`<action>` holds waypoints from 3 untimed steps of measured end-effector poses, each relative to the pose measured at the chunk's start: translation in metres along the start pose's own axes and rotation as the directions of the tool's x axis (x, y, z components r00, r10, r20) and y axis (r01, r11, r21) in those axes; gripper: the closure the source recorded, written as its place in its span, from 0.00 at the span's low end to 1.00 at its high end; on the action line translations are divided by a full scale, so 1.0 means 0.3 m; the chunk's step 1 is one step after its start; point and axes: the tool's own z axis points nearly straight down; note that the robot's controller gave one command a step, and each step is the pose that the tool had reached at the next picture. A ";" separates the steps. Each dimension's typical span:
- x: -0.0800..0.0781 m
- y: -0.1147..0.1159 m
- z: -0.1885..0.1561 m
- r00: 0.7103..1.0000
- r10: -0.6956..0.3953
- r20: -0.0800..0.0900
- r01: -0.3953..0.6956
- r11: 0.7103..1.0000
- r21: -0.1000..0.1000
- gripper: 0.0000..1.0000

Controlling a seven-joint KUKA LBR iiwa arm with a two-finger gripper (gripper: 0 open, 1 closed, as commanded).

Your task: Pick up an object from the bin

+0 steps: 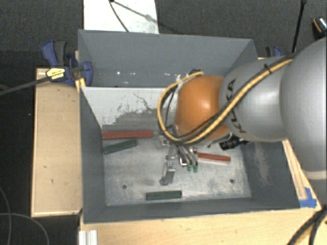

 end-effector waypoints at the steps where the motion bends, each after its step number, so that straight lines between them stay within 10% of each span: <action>1: -0.047 -0.270 0.157 1.000 0.014 -0.006 -0.014 1.000 0.006 0.00; 2: -0.142 -0.470 0.148 0.985 -0.171 0.001 0.171 0.985 0.003 0.00; 3: -0.140 -0.461 0.149 0.986 -0.167 0.000 0.167 0.986 0.000 1.00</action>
Offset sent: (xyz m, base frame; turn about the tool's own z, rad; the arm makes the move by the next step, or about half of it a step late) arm 0.0130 -0.0755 -0.0454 0.0056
